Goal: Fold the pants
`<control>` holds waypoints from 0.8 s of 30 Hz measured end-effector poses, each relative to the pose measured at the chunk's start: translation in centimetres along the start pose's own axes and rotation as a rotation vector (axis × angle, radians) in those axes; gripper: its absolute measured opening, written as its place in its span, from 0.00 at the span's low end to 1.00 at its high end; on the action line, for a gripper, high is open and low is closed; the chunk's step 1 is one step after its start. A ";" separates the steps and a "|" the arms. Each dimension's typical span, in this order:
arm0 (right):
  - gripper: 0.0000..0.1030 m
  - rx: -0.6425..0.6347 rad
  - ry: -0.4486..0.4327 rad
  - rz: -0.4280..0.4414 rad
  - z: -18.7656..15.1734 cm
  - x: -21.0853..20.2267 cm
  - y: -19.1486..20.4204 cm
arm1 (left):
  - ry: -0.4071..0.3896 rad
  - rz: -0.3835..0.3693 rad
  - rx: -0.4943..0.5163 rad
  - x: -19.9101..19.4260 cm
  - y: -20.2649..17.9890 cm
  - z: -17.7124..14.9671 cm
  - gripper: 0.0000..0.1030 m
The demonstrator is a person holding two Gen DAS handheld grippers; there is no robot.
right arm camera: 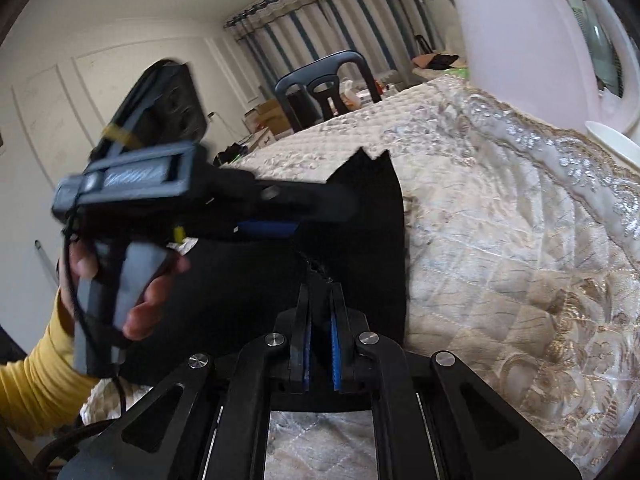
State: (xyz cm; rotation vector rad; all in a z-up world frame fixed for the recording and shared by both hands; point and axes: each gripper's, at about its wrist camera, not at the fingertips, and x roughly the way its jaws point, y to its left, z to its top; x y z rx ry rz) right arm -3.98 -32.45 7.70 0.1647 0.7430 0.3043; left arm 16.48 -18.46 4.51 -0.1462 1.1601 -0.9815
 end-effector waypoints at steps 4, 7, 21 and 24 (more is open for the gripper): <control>0.06 -0.023 0.003 0.009 -0.1 -0.1 0.5 | -0.002 0.022 0.004 0.5 0.2 0.5 0.75; 0.06 -0.030 0.010 0.019 -0.2 0.0 0.7 | 0.003 0.019 -0.010 0.8 0.6 0.6 0.74; 0.06 -0.052 0.003 0.058 -0.6 0.3 2.5 | 0.023 0.033 -0.083 -0.4 2.5 -0.3 0.50; 0.06 -0.062 0.003 0.065 -0.3 0.8 3.0 | 0.021 0.024 -0.100 -0.9 3.1 -0.8 0.45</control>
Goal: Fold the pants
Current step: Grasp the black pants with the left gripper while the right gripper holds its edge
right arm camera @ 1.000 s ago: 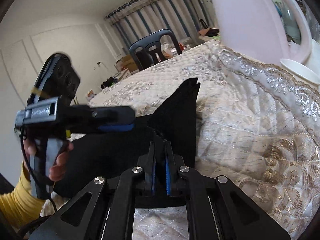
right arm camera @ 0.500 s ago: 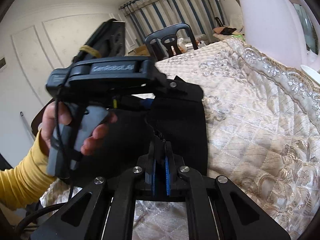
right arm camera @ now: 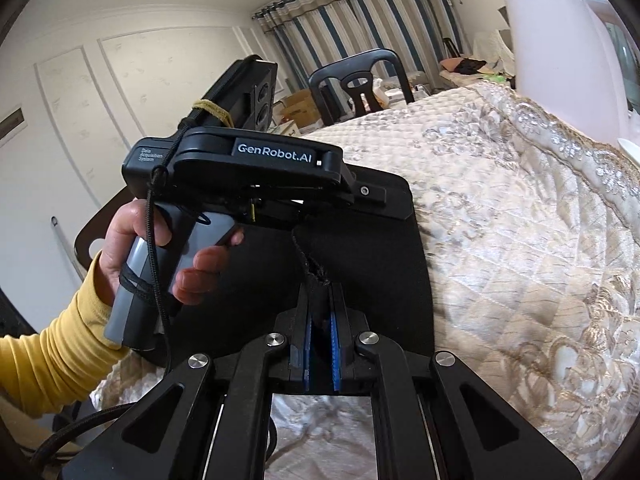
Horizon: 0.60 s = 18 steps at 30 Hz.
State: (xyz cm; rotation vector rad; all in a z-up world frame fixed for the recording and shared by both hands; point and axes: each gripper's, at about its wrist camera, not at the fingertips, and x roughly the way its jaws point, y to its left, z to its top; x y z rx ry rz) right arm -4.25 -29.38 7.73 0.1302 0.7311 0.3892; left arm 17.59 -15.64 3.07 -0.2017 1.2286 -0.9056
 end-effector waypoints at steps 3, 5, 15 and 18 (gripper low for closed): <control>0.06 -0.016 0.000 0.005 0.2 0.2 0.7 | -0.016 0.013 0.000 -0.7 0.5 -0.4 0.32; 0.06 -0.026 -0.001 0.008 0.3 0.2 1.3 | -0.029 0.014 -0.001 -1.3 0.7 -0.6 0.22; 0.06 -0.071 -0.002 0.035 0.8 0.9 3.6 | -0.109 -0.002 -0.027 -5.0 2.3 -1.9 0.12; 0.06 -0.081 -0.002 0.050 1.3 1.3 4.1 | -0.130 -0.008 -0.047 -6.0 3.2 -2.4 0.12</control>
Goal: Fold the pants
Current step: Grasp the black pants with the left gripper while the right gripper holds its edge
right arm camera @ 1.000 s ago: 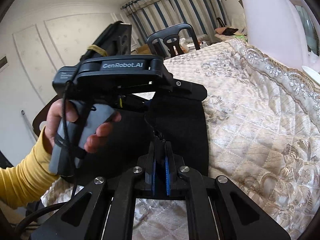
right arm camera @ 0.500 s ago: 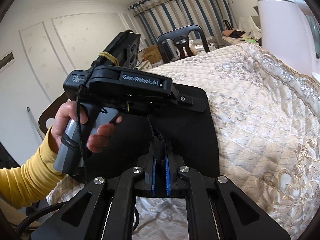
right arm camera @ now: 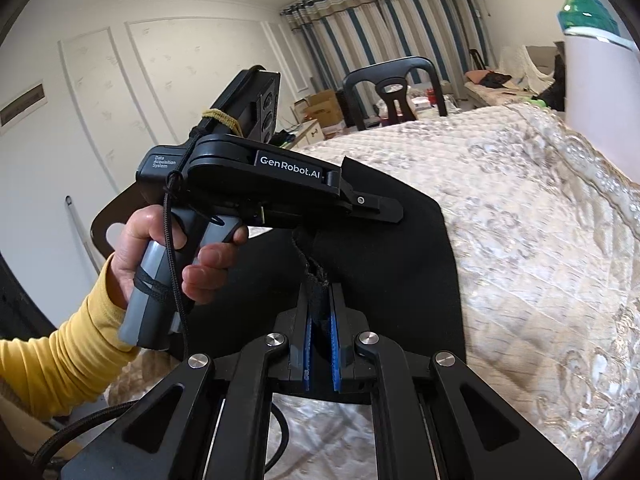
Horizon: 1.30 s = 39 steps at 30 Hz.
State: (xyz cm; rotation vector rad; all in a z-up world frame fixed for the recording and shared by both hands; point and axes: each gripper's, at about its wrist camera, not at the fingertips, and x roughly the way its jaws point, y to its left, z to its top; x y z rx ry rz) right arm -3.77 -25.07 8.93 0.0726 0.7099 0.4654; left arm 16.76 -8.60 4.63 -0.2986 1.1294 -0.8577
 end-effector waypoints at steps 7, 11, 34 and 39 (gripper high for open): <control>0.06 -0.027 0.001 0.047 0.8 1.8 1.8 | -0.043 0.003 -0.029 -2.6 1.9 -0.8 0.12; 0.06 -0.045 0.005 0.080 1.4 3.0 2.8 | -0.070 0.005 -0.037 -4.3 2.9 -1.3 0.12; 0.06 -0.105 0.112 0.247 2.0 10.9 5.8 | -0.170 0.070 -0.153 -10.9 10.1 -5.2 0.12; 0.06 -0.113 0.124 0.272 2.4 12.2 6.4 | -0.192 0.073 -0.179 -11.9 11.4 -5.8 0.12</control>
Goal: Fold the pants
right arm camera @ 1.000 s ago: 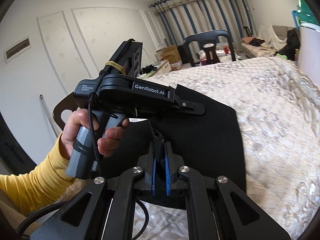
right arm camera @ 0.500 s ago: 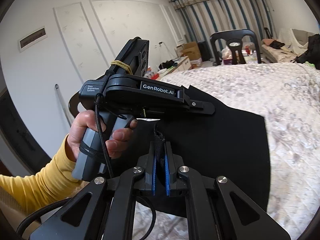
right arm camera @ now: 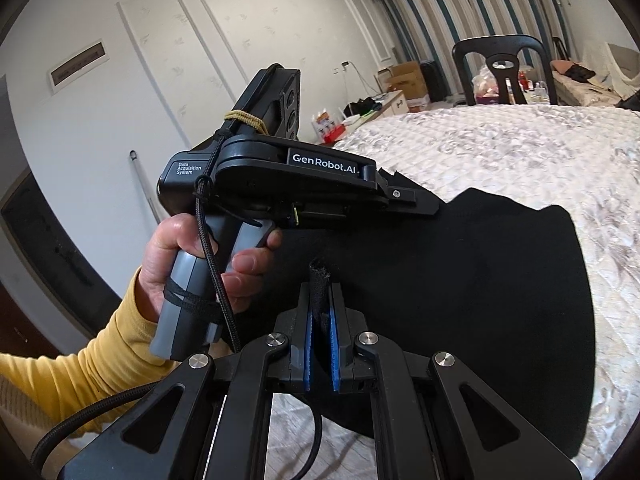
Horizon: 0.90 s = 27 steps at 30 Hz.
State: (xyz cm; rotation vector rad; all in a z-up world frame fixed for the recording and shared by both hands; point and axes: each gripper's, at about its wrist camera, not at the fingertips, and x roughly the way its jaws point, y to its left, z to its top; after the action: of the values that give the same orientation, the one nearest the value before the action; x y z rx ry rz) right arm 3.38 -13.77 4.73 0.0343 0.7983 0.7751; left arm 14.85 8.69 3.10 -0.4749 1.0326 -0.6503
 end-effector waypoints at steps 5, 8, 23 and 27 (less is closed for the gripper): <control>0.06 0.016 0.026 0.011 0.0 1.2 -0.4 | 0.001 0.013 -0.017 -0.1 0.9 -0.4 0.12; 0.06 0.023 0.034 0.010 0.0 1.8 -0.7 | 0.000 0.017 -0.032 0.0 1.6 -0.6 0.12; 0.14 0.069 0.110 0.090 0.1 4.6 -1.4 | -0.066 0.125 -0.024 -2.9 2.6 -1.7 0.40; 0.28 0.009 0.058 0.051 0.6 2.9 -1.1 | -0.104 0.135 0.008 -4.3 1.5 -2.0 0.47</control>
State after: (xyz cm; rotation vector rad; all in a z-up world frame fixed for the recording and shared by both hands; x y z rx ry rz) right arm 5.75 -12.63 3.03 0.0401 0.8589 0.8233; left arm 11.92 12.64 4.00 -0.4243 0.9544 -0.5046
